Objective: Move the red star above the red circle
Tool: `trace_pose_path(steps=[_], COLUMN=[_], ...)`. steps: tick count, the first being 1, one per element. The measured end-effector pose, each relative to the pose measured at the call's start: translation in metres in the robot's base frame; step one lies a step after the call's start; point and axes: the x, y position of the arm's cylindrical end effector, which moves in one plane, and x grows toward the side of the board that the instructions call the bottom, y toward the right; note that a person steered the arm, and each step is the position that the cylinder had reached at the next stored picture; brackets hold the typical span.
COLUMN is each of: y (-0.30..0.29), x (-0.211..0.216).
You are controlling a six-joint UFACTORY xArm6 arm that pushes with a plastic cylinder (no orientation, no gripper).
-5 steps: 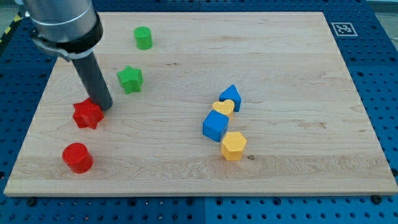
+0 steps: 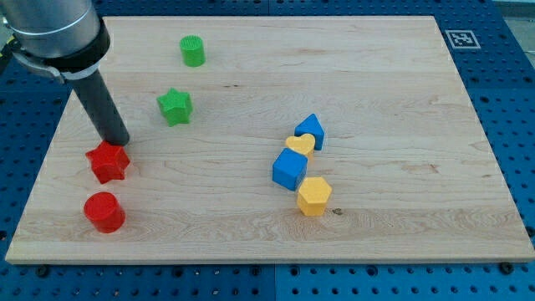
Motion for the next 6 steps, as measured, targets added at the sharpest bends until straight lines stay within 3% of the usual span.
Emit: trace_pose_path(steps=[4, 6], y=[0.027, 0.028], x=[0.05, -0.102])
